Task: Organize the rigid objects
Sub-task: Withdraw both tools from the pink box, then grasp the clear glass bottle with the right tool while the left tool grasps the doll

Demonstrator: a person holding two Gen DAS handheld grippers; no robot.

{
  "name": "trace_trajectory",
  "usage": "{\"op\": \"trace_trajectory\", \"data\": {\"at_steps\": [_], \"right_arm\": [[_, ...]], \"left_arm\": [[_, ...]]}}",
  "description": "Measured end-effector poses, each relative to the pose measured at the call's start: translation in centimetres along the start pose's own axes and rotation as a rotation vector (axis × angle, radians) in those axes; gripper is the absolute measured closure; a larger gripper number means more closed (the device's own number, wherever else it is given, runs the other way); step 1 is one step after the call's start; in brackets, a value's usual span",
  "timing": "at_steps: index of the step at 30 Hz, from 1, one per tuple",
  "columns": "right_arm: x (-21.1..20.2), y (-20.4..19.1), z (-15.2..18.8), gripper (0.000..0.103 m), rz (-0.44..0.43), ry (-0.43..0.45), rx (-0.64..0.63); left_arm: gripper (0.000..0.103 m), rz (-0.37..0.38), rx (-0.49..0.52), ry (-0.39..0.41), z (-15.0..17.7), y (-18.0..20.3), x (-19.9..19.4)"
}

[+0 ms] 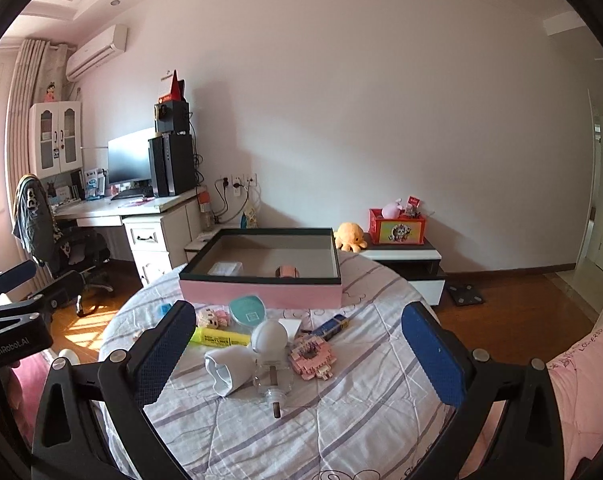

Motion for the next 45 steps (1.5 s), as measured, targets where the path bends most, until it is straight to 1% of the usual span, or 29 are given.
{"op": "trace_trajectory", "data": {"at_steps": [2, 4, 8, 12, 13, 14, 15, 17, 20, 23, 26, 28, 29, 30, 32, 33, 34, 35, 36, 37, 42, 45], "right_arm": [[1.4, 0.0, 1.4, 0.0, -0.012, -0.04, 0.002], [3.4, -0.2, 3.3, 0.0, -0.019, -0.105, -0.007], [7.3, -1.1, 7.5, 0.001, -0.087, -0.227, 0.019], [11.0, -2.6, 10.4, 0.014, -0.148, -0.321, 0.024], [11.8, -2.8, 10.8, 0.017, -0.16, -0.335, 0.026], [12.4, -3.2, 11.2, 0.025, -0.172, -0.346, 0.03], [12.8, -3.5, 11.4, 0.03, -0.183, -0.356, 0.03], [13.9, -4.1, 11.7, 0.035, -0.211, -0.378, 0.027], [15.0, -4.4, 12.1, 0.035, -0.216, -0.404, 0.016], [15.8, -4.3, 11.9, 0.036, -0.217, -0.405, 0.015], [16.2, -4.2, 11.8, 0.036, -0.219, -0.416, 0.005], [16.2, -4.3, 11.8, 0.039, -0.218, -0.417, -0.004], [16.2, -4.2, 11.8, 0.048, -0.21, -0.415, -0.011], [16.2, -4.1, 11.8, 0.052, -0.205, -0.412, -0.015], [16.1, -3.8, 11.8, 0.052, -0.222, -0.401, -0.004], [16.0, -3.7, 11.7, 0.052, -0.228, -0.396, 0.002], [16.0, -3.6, 11.7, 0.052, -0.232, -0.392, 0.005], [15.9, -3.6, 11.7, 0.052, -0.234, -0.39, 0.0], [15.9, -3.6, 11.6, 0.052, -0.233, -0.387, 0.0], [15.9, -3.6, 11.6, 0.052, -0.235, -0.384, 0.002], [15.1, -3.1, 11.4, 0.052, -0.237, -0.369, 0.013], [14.5, -2.7, 11.0, 0.052, -0.235, -0.355, 0.023]], "left_arm": [[0.0, -0.014, -0.007, -0.05, 1.3, -1.0, 1.5], [0.0, -0.023, -0.016, -0.098, 2.7, -2.0, 3.0], [0.0, -0.051, -0.04, -0.183, 5.1, -3.7, 5.6], [0.0, -0.051, -0.049, -0.232, 6.4, -4.4, 7.2], [0.0, -0.051, -0.047, -0.24, 6.7, -4.4, 7.6], [0.0, -0.051, -0.046, -0.249, 6.9, -4.4, 7.9], [0.0, -0.052, -0.045, -0.257, 7.0, -4.3, 8.2], [0.0, -0.043, -0.044, -0.274, 7.5, -4.2, 8.9], [0.0, -0.035, -0.035, -0.314, 8.5, -3.7, 10.3], [0.0, -0.006, -0.034, -0.36, 9.5, -2.8, 11.8], [0.0, -0.02, -0.049, -0.409, 10.4, -2.5, 13.5], [0.0, -0.031, -0.058, -0.424, 10.7, -2.4, 14.3], [0.002, -0.039, -0.063, -0.422, 10.7, -2.4, 14.6], [0.003, -0.042, -0.064, -0.411, 10.5, -2.4, 14.8], [0.019, -0.043, -0.053, -0.407, 10.2, -2.2, 15.0], [0.022, -0.045, -0.045, -0.41, 10.1, -2.1, 15.2], [0.031, -0.043, -0.038, -0.41, 10.1, -1.9, 15.3], [0.037, -0.041, -0.031, -0.407, 10.1, -1.8, 15.4], [0.041, -0.047, -0.021, -0.402, 10.1, -1.7, 15.4], [0.047, -0.053, -0.009, -0.393, 10.0, -1.6, 15.4], [0.049, -0.025, -0.013, -0.386, 9.9, -1.4, 14.7], [0.049, 0.025, -0.04, -0.385, 9.5, -1.1, 13.7]]}}
Point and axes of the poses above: each gripper's, at about its wrist camera, not at the fingertips, and x roughly the way its jaws point, y to its right, z to its underside, the point moved 10 cm from there along x, roughly the way its jaws point, and after that the axes turned 12 degrees about -x, right-handed, at the moved point
